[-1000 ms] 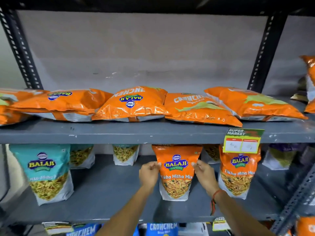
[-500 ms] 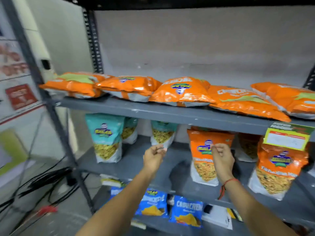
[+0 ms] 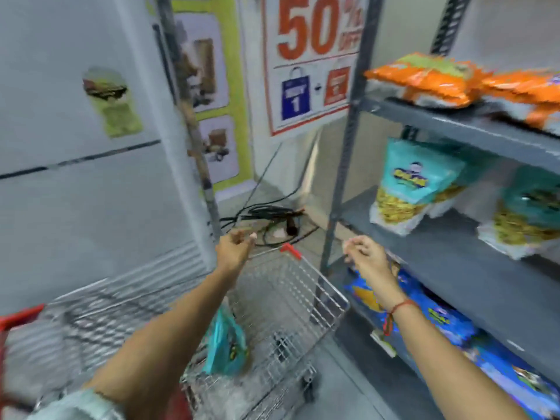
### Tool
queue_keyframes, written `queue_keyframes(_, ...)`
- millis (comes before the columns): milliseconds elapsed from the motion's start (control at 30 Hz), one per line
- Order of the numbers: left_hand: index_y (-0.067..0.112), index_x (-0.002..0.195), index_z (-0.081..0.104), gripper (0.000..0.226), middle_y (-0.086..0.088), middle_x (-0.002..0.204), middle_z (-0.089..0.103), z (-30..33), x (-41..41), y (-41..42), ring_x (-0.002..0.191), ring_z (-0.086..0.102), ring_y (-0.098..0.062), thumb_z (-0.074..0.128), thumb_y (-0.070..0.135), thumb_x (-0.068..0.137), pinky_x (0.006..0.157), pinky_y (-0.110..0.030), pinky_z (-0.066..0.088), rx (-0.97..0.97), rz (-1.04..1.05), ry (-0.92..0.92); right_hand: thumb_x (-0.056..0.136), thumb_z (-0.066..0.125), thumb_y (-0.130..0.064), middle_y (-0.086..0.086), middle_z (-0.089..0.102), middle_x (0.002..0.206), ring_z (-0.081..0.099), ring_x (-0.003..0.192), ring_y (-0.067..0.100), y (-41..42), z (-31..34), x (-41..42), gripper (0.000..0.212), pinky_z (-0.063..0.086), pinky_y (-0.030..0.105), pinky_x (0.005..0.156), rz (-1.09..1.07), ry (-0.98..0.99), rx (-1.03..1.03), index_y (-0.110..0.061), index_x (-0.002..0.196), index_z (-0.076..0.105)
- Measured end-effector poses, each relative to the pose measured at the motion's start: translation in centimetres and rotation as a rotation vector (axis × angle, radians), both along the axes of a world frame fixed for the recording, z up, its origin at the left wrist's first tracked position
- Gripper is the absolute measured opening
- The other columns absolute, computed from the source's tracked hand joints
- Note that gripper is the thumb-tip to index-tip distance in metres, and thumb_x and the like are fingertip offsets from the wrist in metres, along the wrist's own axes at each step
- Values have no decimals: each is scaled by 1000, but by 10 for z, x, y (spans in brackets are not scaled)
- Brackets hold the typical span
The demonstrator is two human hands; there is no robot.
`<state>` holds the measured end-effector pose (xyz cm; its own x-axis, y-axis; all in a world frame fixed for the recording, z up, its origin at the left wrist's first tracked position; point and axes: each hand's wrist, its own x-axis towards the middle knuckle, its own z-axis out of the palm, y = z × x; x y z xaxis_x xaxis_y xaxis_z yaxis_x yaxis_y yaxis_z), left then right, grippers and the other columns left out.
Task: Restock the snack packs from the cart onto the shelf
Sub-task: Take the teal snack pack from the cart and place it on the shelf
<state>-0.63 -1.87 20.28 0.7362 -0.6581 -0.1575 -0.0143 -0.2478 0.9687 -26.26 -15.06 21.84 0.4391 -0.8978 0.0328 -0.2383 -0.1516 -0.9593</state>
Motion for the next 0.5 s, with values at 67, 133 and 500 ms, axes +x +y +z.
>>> queue_keyframes(67, 13, 91, 70, 39, -26, 89, 72, -42, 28, 24, 92, 68, -42, 68, 41, 64, 76, -38, 46, 98, 97, 39, 85, 62, -3, -2, 63, 71, 57, 54, -8, 10, -29, 44, 24, 44, 19, 64, 173, 103, 35, -25, 75, 59)
queue_keyframes(133, 14, 87, 70, 36, -23, 80, 70, -66, 31, 56, 86, 68, -37, 63, 39, 61, 71, -39, 45, 213, 187, 45, 84, 64, -2, 2, 62, 71, 54, 54, -10, 16, -62, 85, 27, 41, 13, 62, 349, 211, 79, -26, 74, 58)
queue_keyframes(500, 3, 117, 57, 45, -15, 97, 71, -230, -38, 151, 80, 69, -27, 66, 6, 73, 68, -31, 55, 806, 369, 614, 88, 56, -11, 0, 62, 117, 59, 109, 20, 36, -247, 226, 38, 48, 30, 94, 1016, 778, 279, -13, 127, 54)
